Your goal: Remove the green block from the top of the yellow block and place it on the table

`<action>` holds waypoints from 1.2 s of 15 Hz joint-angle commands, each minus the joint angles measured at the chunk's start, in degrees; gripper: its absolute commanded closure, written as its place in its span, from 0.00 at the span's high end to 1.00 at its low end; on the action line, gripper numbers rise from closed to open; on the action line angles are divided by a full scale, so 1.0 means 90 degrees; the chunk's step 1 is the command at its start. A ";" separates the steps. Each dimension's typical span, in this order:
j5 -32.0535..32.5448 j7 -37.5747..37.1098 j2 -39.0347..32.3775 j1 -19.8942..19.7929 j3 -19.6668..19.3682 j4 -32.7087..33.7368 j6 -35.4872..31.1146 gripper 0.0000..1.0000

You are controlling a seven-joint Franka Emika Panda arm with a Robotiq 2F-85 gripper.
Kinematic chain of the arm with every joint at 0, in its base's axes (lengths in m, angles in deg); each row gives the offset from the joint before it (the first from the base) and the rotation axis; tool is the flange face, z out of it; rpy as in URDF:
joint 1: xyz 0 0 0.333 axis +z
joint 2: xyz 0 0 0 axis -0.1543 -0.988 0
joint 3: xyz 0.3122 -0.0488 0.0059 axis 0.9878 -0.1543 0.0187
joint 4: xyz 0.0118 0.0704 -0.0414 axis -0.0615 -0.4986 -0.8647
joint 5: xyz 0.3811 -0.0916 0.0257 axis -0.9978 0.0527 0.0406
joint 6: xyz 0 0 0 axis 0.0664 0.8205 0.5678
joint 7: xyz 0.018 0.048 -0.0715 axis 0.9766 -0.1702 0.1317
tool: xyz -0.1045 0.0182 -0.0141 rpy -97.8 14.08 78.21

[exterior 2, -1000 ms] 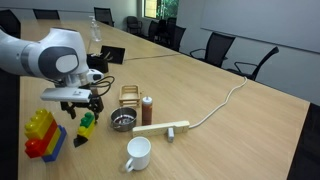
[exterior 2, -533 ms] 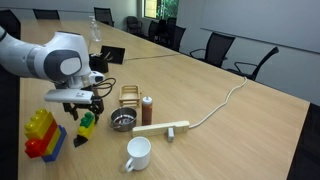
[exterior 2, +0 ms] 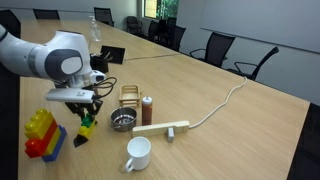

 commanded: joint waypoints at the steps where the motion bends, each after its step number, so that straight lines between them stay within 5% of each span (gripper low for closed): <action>1: -0.0035 0.0152 -0.0033 -0.0166 0.0133 0.0070 0.0133 0.28; 5: -0.0008 0.0095 0.0035 -0.0131 0.0117 0.0058 0.0194 0.11; 18: 0.0030 0.0015 0.0651 0.0016 0.0256 0.0050 0.0675 0.10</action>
